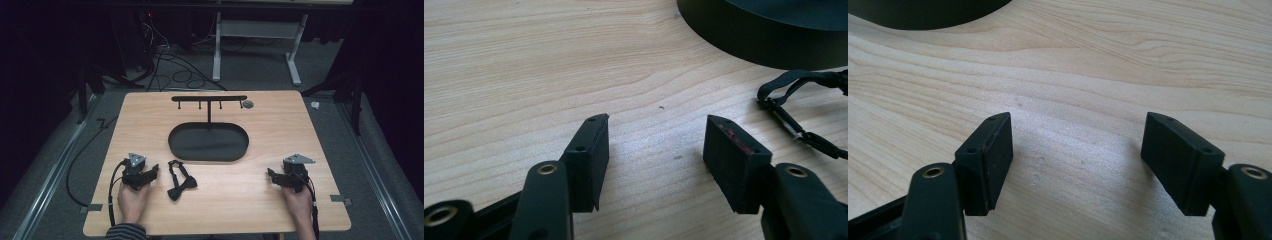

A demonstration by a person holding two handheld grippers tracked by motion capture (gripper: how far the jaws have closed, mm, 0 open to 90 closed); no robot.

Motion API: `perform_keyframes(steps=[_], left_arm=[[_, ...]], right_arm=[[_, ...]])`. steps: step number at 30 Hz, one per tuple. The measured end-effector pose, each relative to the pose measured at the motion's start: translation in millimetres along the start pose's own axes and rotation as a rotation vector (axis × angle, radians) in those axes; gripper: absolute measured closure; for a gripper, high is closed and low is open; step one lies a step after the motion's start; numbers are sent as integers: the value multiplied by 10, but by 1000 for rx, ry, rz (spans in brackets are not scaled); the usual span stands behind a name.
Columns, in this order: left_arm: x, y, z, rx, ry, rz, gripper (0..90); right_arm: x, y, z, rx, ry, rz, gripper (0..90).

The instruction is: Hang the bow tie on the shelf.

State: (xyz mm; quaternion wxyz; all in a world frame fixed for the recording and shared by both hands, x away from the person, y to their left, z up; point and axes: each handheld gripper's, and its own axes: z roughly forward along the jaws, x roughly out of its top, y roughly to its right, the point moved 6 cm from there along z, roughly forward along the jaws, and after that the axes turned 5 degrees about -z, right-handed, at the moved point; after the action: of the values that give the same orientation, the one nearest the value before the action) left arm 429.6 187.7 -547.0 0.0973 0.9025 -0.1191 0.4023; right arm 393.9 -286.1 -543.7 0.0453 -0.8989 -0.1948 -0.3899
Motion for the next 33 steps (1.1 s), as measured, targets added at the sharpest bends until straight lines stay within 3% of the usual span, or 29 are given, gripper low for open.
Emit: perform_keyframes(steps=[9, 33], left_arm=[[-1, 20, 5, -13, -8, 9, 383], [3, 29, -4, -12, -11, 2, 416]], right_arm=[[-1, -2, -1, 1, 0, -5, 298], [-7, -6, -6, 9, -2, -15, 292]])
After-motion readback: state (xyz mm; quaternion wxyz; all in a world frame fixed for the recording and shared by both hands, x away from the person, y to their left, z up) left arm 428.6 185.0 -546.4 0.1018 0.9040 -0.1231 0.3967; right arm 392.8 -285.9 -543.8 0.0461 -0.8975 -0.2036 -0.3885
